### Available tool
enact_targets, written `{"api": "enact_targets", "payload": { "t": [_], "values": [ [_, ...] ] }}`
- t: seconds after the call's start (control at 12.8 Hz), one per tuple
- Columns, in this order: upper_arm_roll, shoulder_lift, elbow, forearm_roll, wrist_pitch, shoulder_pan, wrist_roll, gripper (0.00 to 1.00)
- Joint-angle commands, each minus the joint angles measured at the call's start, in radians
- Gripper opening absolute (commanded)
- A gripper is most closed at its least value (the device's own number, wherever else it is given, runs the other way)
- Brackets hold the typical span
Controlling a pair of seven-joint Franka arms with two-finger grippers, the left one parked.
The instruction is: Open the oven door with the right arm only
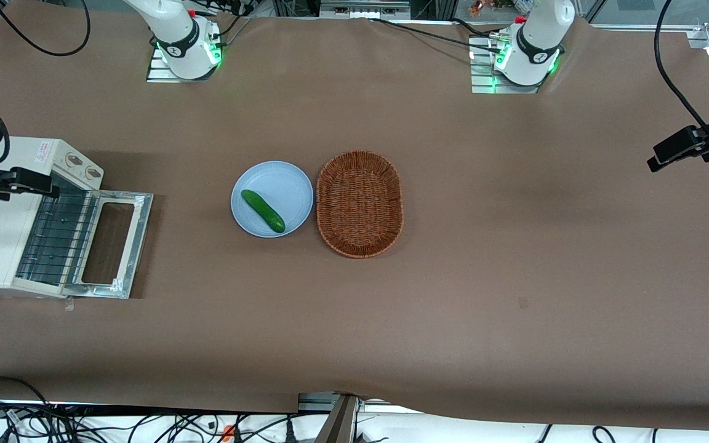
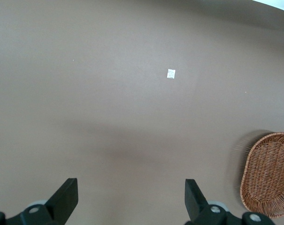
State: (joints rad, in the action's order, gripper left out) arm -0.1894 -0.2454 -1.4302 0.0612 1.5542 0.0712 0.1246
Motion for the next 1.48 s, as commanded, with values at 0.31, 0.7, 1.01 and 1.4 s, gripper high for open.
{"api": "enact_targets", "payload": {
  "t": [0.31,0.7,1.01,1.4],
  "values": [
    [0.096,0.153,-0.130,-0.051,0.006,-0.047,-0.105,1.00],
    [0.094,0.158,-0.098,-0.046,-0.019,-0.044,-0.089,1.00],
    [0.096,0.140,-0.061,-0.046,-0.026,-0.041,-0.086,1.00],
    [0.094,0.143,-0.061,-0.047,-0.026,-0.041,-0.086,1.00]
  ]
}}
